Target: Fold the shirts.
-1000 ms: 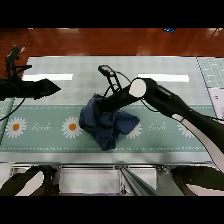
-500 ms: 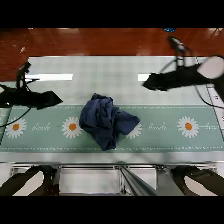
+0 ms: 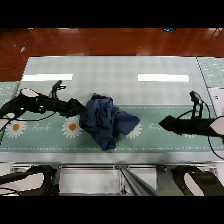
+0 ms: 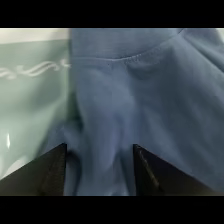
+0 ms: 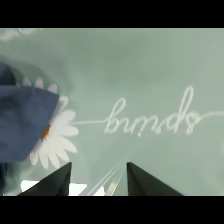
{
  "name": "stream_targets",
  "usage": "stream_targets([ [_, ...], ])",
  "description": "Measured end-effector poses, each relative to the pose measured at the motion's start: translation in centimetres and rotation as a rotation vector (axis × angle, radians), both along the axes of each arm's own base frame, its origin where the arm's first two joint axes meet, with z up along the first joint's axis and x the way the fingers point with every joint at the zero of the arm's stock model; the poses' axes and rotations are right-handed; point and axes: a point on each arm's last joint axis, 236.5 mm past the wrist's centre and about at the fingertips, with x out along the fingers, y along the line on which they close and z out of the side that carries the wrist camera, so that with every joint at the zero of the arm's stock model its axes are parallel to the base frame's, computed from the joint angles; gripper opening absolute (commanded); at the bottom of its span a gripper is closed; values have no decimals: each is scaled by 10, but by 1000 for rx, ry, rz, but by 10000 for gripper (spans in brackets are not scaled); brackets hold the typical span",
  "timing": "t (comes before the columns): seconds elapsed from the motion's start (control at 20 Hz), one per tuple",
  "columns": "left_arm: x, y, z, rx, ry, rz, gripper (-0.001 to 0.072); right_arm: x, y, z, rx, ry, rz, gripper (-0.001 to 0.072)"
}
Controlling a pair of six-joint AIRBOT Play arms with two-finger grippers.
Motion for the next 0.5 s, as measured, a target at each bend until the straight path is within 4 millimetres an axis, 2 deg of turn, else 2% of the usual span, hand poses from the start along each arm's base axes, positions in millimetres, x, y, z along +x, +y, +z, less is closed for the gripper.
stream_targets([
  [0.05, 0, -7, -4, -13, 13, -12, 30, -10, 4, -8, 23, 28, -4, 405],
  [0.25, 6, -22, -8, -37, 23, -53, 22, -45, 34, -31, 110, 121, 27, 405],
  [0.35, 11, -25, -5, -42, 9, -70, 22, -52, 52, -40, 137, 149, 35, 405],
  [0.5, 15, -27, 2, -43, -10, -101, 22, -51, 78, -55, 178, 184, 22, 405],
])
